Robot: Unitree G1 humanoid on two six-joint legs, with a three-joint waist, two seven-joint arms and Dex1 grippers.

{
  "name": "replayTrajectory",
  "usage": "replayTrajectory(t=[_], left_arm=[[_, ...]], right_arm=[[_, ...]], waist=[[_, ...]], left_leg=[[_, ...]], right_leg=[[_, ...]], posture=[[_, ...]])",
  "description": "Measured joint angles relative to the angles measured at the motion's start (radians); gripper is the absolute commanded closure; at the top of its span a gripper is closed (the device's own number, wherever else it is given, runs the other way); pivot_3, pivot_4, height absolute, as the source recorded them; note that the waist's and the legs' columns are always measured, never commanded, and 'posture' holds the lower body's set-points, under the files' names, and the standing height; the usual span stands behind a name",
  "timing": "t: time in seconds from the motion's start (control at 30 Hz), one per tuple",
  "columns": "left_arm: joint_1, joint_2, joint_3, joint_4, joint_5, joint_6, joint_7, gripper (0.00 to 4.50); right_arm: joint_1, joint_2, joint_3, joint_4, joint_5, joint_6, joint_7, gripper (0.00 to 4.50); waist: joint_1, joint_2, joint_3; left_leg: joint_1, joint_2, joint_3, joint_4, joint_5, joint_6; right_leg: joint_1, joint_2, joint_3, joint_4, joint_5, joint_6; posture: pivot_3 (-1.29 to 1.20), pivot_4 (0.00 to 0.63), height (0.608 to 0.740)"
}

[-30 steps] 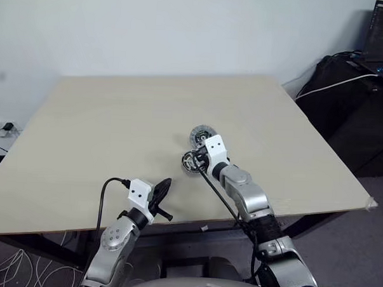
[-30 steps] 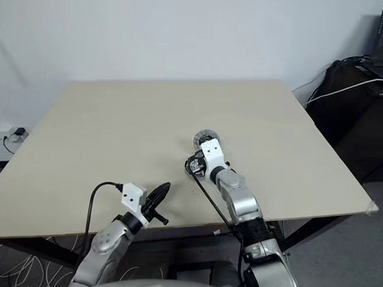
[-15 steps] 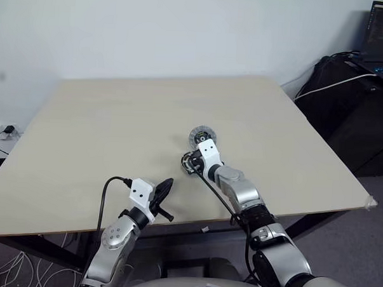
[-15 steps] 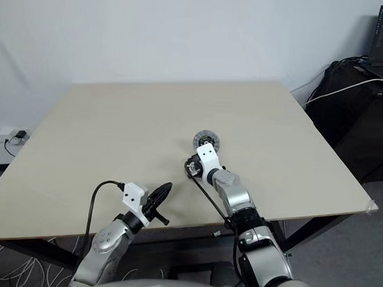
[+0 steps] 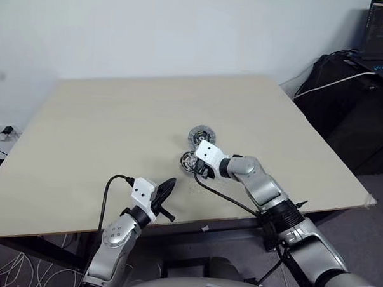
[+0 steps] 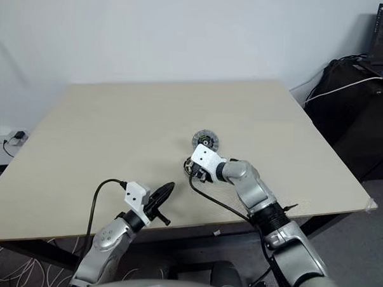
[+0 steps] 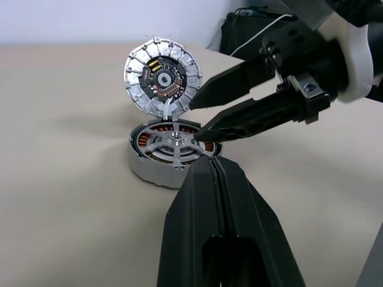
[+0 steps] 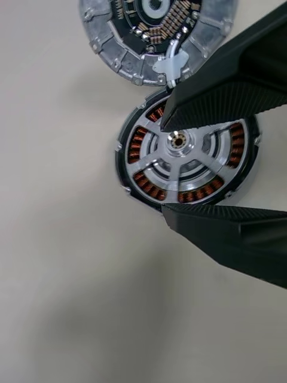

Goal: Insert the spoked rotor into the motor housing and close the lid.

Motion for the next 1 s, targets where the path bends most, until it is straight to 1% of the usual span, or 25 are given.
replayTrajectory(t=[0.23,0.4,0.7,1.0], left_arm=[[0.000,-0.009,0.002,0.009,0.000,-0.001,0.000,4.50],[0.000,-0.015,0.002,0.016,0.001,-0.003,0.000,4.50],[0.001,-0.020,0.004,0.032,0.001,-0.007,0.001,4.50],[0.009,-0.036,0.008,0.032,0.001,-0.007,0.007,4.50]], right_arm=[[-0.113,-0.045,0.113,0.074,-0.082,-0.070,0.167,2.63],[-0.168,-0.036,0.153,0.170,-0.120,-0.111,0.252,2.63],[-0.232,0.030,0.170,0.330,-0.160,-0.159,0.298,2.63],[-0.243,0.044,0.170,0.413,-0.184,-0.199,0.326,2.63]], waist=[[0.006,0.000,0.000],[0.009,0.000,0.000],[0.008,0.000,0.000],[0.008,0.000,0.000]], left_leg=[[0.000,0.000,0.000,0.000,0.000,0.000],[0.000,0.000,-0.001,0.000,0.000,0.000],[0.000,0.000,-0.001,0.000,0.000,0.000],[0.000,-0.001,-0.001,0.000,0.000,0.000]], right_leg=[[0.000,0.000,0.000,0.000,0.000,-0.001],[0.000,0.000,-0.001,0.000,0.003,-0.004],[0.000,0.000,-0.001,0.000,0.003,-0.005],[0.000,0.000,-0.001,0.000,0.003,-0.005]], posture=[[0.00,0.000,0.740],[0.00,0.000,0.740],[0.00,0.000,0.740],[0.00,0.000,0.740]])
